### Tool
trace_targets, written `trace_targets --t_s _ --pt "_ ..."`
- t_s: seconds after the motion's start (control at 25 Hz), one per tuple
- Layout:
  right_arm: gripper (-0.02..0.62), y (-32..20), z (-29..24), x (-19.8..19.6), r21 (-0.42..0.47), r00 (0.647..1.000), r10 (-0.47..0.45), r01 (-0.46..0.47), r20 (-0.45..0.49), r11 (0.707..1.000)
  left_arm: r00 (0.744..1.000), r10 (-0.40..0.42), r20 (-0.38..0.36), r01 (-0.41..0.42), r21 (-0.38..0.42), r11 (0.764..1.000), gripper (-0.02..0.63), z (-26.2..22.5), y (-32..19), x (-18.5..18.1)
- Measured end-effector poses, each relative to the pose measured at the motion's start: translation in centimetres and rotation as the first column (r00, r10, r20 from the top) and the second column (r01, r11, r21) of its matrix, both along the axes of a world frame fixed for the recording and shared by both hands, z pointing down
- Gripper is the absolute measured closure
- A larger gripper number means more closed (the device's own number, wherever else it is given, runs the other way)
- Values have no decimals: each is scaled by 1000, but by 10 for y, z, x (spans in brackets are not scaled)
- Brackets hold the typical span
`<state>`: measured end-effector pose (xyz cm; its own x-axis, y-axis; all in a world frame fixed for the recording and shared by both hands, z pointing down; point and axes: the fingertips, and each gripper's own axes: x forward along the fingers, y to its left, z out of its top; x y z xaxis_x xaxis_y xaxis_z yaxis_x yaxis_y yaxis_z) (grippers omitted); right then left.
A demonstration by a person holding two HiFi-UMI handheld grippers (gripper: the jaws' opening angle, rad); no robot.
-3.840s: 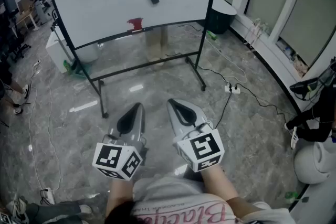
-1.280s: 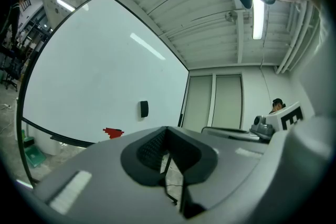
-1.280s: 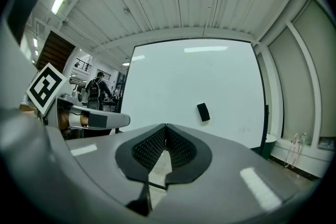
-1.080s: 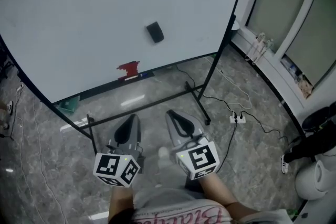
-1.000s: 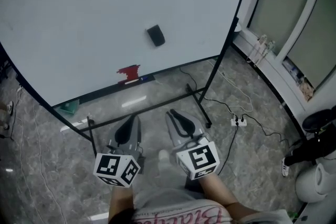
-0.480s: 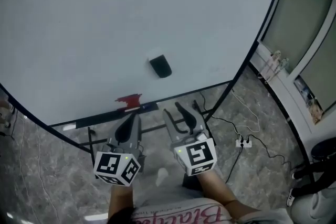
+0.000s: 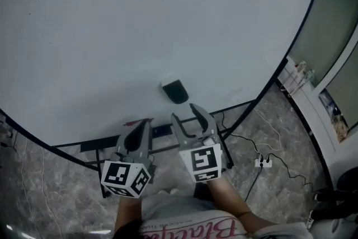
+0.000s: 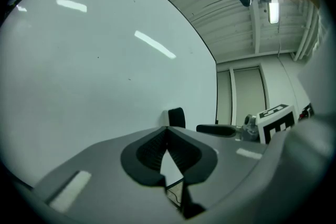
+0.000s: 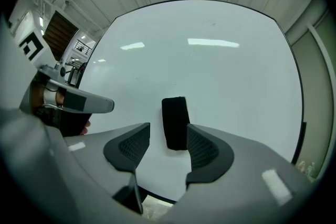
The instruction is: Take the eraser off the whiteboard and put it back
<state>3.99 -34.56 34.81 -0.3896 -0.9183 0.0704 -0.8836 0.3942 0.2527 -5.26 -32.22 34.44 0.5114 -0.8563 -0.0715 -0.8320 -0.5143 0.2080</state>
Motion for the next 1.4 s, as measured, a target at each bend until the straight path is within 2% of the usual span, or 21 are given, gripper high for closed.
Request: trace_targets --t_s 0.36,0.52,0.76,1.04,1.16,1.4 --pt "354 -48 -3 -8 38 988 94 -90 -119 995 1000 23 -10 -23 -3 1000 607 -5 -33 -7" --pt "354 -60 -2 -10 47 984 104 -98 -148 994 999 40 -11 -40 -12 999 607 -2 -40 -7" --pt "365 -68 -3 -8 62 981 143 -135 -133 989 999 48 -13 -48 -19 999 607 0 -48 -10" --pt "370 -53 -5 -9 37 985 122 -119 -125 992 998 58 -9 -58 -20 998 607 -3 -45 -8" --pt "370 -38 -3 -10 10 993 89 -89 -83 996 998 66 -9 -66 -30 997 607 1 -39 -5" --pt "370 -5 -3 -7 -78 996 25 -18 90 997 996 86 -7 -86 -37 996 607 3 -23 5"
